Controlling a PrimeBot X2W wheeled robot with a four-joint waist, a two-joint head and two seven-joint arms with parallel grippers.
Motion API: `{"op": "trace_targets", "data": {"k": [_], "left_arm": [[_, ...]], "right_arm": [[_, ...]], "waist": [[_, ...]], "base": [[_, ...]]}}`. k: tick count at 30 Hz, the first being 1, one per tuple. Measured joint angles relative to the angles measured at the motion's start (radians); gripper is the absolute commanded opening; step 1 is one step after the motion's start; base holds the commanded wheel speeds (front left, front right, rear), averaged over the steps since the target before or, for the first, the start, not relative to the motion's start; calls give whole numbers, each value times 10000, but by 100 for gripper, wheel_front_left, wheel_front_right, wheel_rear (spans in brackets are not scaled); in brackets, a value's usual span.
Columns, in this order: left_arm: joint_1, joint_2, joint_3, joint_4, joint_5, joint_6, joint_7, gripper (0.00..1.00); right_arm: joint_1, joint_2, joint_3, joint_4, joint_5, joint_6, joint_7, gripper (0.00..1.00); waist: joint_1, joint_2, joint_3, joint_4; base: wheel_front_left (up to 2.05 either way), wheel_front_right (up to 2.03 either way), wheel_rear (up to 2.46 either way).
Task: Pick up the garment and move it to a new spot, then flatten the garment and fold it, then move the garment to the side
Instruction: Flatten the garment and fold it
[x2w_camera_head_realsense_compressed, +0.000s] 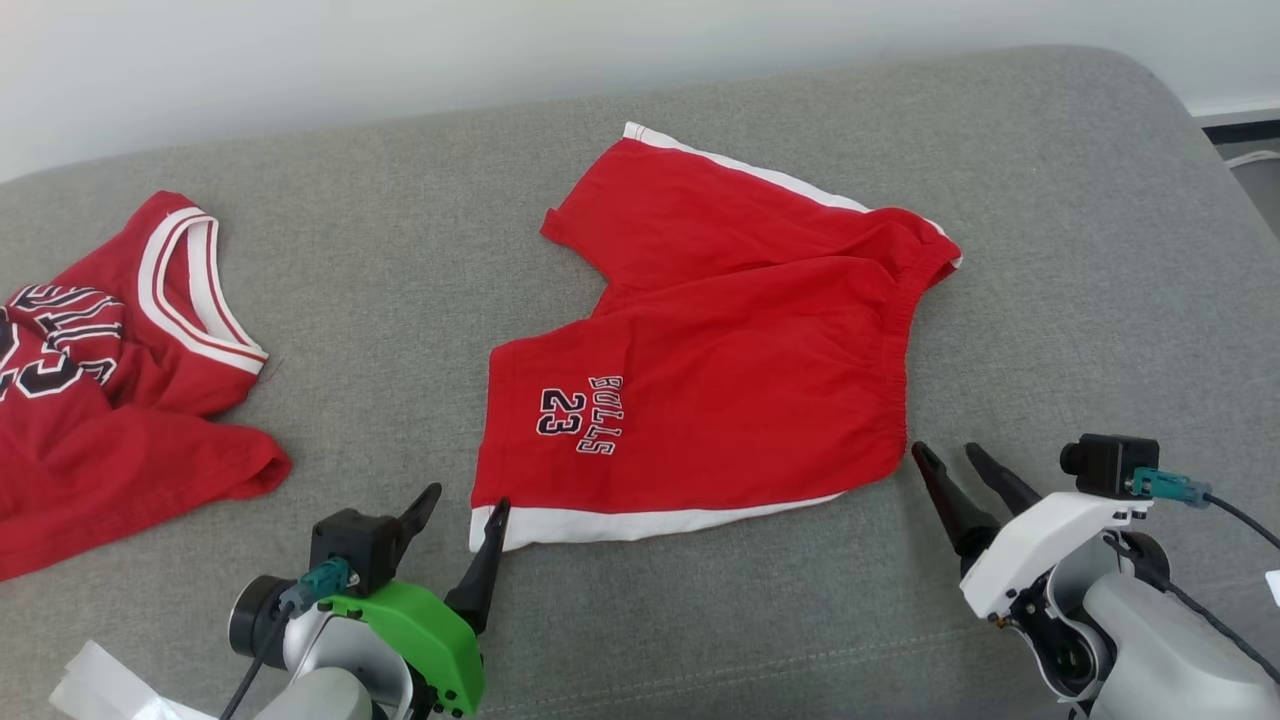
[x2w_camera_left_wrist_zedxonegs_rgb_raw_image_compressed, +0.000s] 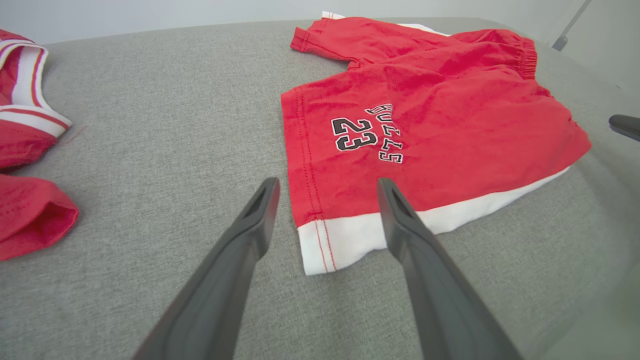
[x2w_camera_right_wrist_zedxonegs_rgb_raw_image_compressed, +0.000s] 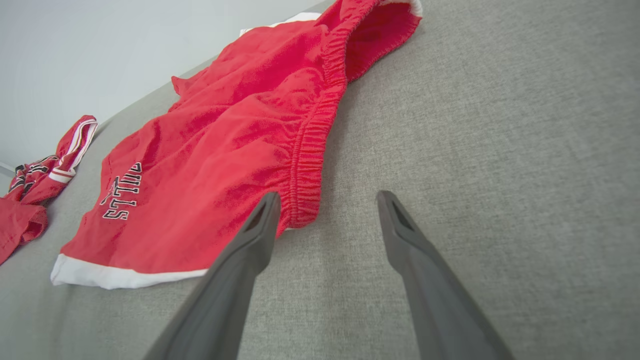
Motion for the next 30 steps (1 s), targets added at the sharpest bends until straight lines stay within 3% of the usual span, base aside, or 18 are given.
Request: {"op": "trace_targets", "data": {"k": [11,30], "left_arm": [[-16,-65,-117,96,50,0,203,100],[-183,-125,-345,132,153,-71,313,100]], "right_arm": [[206,337,-295,-428,-334,73,0,100],[397,1001,-617,182,-190,86,-2,100]], "waist": [[0,0,149,137],[0,0,478,549]], "base": [[0,0,0],[0,0,0]]}}
